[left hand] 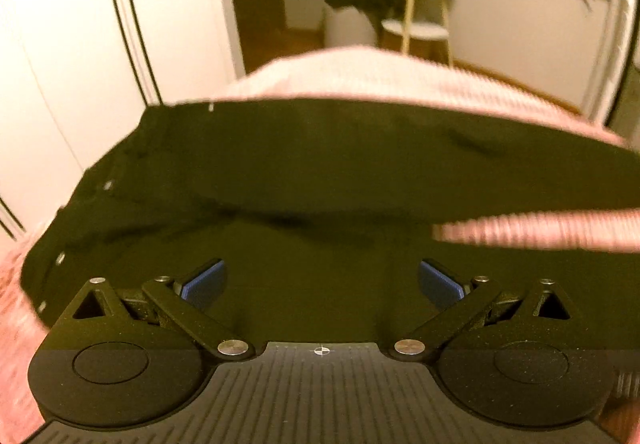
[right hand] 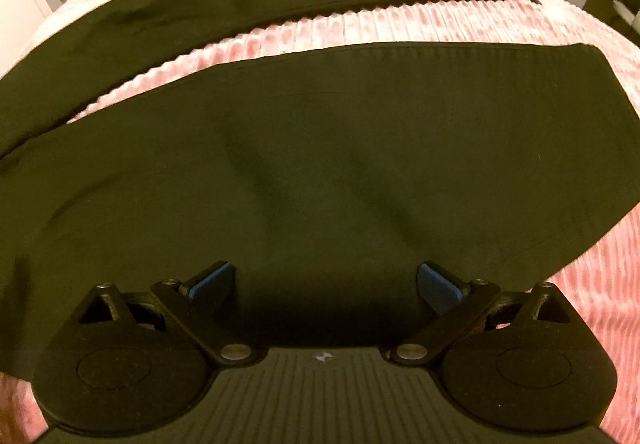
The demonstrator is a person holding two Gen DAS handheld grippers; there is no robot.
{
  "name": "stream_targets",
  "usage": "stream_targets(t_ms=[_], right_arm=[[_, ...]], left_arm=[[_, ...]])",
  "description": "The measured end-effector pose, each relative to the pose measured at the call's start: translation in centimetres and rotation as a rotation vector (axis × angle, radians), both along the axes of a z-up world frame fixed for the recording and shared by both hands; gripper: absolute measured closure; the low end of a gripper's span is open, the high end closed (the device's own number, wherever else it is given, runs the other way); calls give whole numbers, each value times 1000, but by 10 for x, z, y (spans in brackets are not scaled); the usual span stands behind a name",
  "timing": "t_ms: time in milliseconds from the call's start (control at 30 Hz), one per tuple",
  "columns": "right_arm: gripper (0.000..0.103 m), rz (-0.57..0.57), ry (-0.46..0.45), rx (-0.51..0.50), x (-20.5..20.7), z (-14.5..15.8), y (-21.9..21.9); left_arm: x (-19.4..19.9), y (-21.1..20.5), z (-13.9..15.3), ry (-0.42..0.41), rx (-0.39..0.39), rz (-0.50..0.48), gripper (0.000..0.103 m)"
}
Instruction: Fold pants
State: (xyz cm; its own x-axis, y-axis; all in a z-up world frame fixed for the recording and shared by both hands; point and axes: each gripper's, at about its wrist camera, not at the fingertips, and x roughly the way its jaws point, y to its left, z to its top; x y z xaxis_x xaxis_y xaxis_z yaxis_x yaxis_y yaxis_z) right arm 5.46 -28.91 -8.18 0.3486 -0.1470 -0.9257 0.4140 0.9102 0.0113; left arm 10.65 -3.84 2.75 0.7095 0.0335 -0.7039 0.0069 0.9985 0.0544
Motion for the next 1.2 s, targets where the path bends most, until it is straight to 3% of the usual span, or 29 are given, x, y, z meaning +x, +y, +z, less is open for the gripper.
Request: stream_targets(t_ms=[133,233,333,467,500,633,733,833,1067,1133,1200], right_arm=[[4,19,29,15,7,-2,-2],[4,84,116,84,24,11,-14],[4,3,-39,181,50,49,-55],[5,-172,-201,132,133,88,-118],[10,-217,-211,135,154,89,-131],[36,-374,-194,125,236,77,-175],[36,-492,-152,91,277,63,-192],[36,-603,-155,119,299,50,-215],[40,-644,-78,18,327,17,-223],[64,-625,-65,-44,326,18,-217],[77,-585,-101,-58,319,21,-212]], left_arm=[[48,9,-20,-16,-39,106,0],[67,28,-46,-35,-6,176,0],[75,54,-64,-55,44,316,0],[75,79,-71,-91,-13,518,0],[74,83,-75,-107,-21,545,0],[81,88,-94,-35,-43,549,0],[75,78,-102,-42,30,537,0],[66,77,-109,-94,11,565,0],[64,69,-112,-135,19,583,0],[61,69,-113,-145,18,583,0],[60,70,-113,-153,8,581,0]])
